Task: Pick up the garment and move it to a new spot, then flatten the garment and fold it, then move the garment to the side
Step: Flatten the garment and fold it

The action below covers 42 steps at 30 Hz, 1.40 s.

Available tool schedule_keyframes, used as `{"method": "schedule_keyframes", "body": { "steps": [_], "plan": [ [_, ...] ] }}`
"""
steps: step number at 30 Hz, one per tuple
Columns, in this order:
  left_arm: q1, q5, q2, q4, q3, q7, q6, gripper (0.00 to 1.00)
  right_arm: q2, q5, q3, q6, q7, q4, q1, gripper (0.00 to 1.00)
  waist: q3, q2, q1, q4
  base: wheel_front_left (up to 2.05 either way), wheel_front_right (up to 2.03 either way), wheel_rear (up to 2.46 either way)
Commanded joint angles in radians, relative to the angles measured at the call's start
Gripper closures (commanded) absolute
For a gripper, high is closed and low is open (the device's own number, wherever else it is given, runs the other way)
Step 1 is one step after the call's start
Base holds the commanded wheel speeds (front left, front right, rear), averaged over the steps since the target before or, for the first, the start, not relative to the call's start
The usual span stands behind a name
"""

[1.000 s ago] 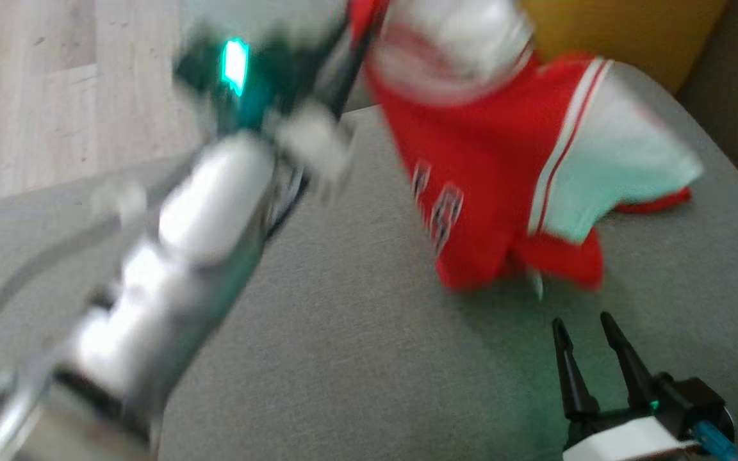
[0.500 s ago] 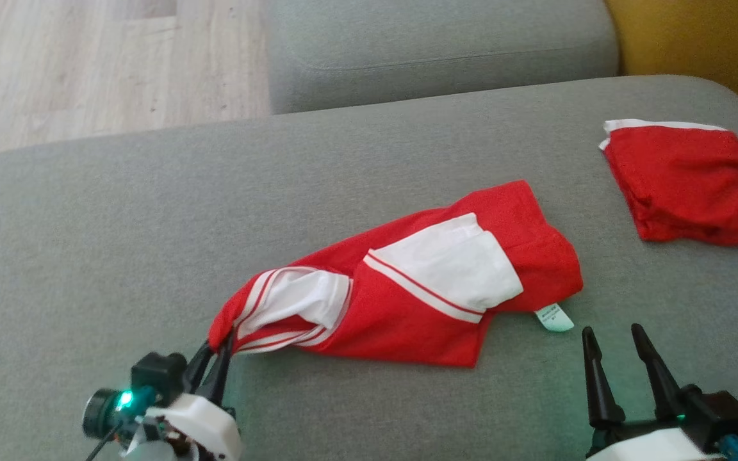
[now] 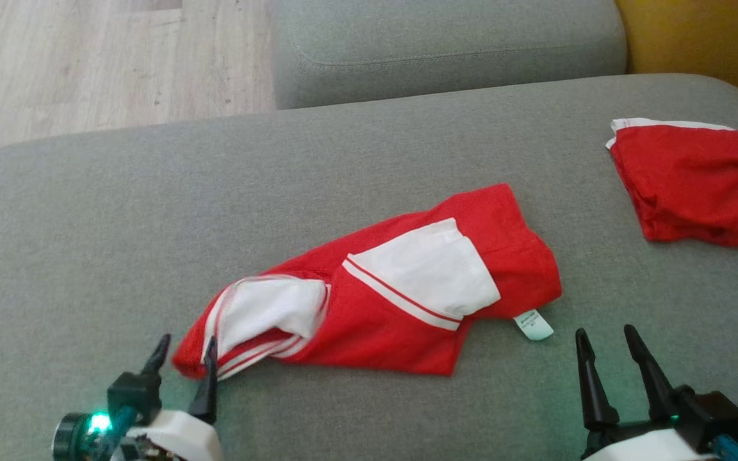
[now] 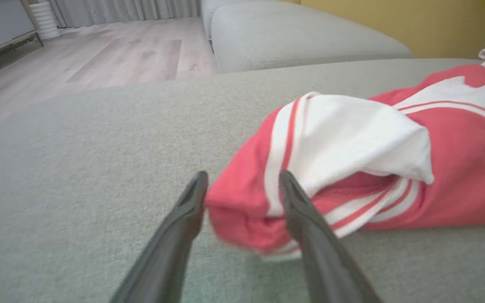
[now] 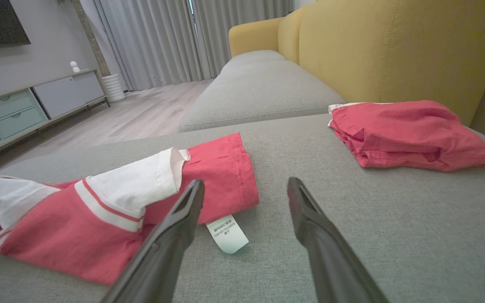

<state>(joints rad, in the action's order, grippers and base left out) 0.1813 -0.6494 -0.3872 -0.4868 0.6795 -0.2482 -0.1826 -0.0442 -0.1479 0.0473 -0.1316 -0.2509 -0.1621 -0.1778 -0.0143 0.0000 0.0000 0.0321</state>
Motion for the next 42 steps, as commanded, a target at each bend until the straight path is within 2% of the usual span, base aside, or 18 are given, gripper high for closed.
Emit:
{"method": "schedule_keyframes", "body": {
  "steps": [1, 5, 8, 10, 13, 17, 22, 27, 34, 41, 42],
  "plan": [
    [0.04, 0.018, -0.024, 0.019, -0.052, -0.013, -0.027, 0.0, -0.006, 0.008, 0.024, 0.001, -0.011, 0.029, 0.034, 0.0, -0.001, 0.0, 0.0, 0.008, 0.0, 0.0, 0.0],
    [0.068, 0.095, -0.024, 0.074, -0.061, -0.013, -0.083, 0.0, -0.006, 0.007, 0.02, 0.001, -0.011, 0.033, 0.035, 0.0, -0.008, 0.0, 0.0, 0.022, 0.0, 0.0, 0.0],
    [0.119, 0.158, -0.015, 0.109, -0.027, -0.013, -0.085, 0.0, -0.006, 0.009, 0.024, 0.001, -0.011, 0.036, 0.04, 0.0, -0.021, 0.0, 0.0, 0.034, 0.0, 0.0, 0.0],
    [0.168, 0.182, 0.005, 0.12, -0.002, -0.006, -0.071, 0.0, -0.006, 0.01, 0.029, 0.001, -0.011, 0.037, 0.049, 0.0, -0.037, 0.0, 0.0, 0.045, 0.0, 0.0, 0.0],
    [0.266, 0.225, 0.042, 0.11, 0.054, 0.025, -0.026, 0.0, -0.008, 0.008, 0.038, 0.001, -0.011, 0.041, 0.069, 0.0, -0.068, 0.0, 0.0, 0.066, 0.0, 0.0, 0.0],
    [0.414, 0.264, 0.124, 0.047, 0.121, 0.068, 0.044, 0.0, -0.013, 0.003, 0.04, 0.001, -0.011, 0.047, 0.091, 0.0, -0.125, 0.0, 0.0, 0.086, 0.0, 0.0, 0.0],
    [0.599, 0.293, 0.237, -0.102, 0.193, 0.12, 0.151, 0.0, -0.024, -0.005, 0.053, 0.001, -0.011, 0.052, 0.136, 0.0, -0.224, 0.0, 0.0, 0.115, 0.0, 0.0, 0.0],
    [0.733, 0.311, 0.303, -0.267, 0.249, 0.149, 0.238, 0.0, -0.035, -0.016, 0.066, 0.001, -0.011, 0.054, 0.178, 0.0, -0.299, 0.0, 0.0, 0.149, 0.0, 0.0, 0.0],
    [0.802, 0.302, 0.331, -0.405, 0.323, 0.186, 0.294, 0.0, -0.035, -0.026, 0.069, 0.001, -0.011, 0.05, 0.207, 0.0, -0.337, 0.0, 0.0, 0.187, 0.0, 0.0, 0.0],
    [0.82, 0.28, 0.336, -0.476, 0.387, 0.156, 0.309, 0.0, -0.026, -0.033, 0.068, 0.001, -0.011, 0.044, 0.212, 0.0, -0.338, 0.0, 0.0, 0.209, 0.0, 0.0, 0.0],
    [0.822, 0.277, 0.336, -0.481, 0.395, 0.15, 0.31, 0.24, -0.025, -0.034, 0.068, 0.001, -0.011, 0.044, 0.211, 0.0, -0.337, 0.0, 0.0, 0.211, 0.0, 0.0, 0.0]
  ]
}}
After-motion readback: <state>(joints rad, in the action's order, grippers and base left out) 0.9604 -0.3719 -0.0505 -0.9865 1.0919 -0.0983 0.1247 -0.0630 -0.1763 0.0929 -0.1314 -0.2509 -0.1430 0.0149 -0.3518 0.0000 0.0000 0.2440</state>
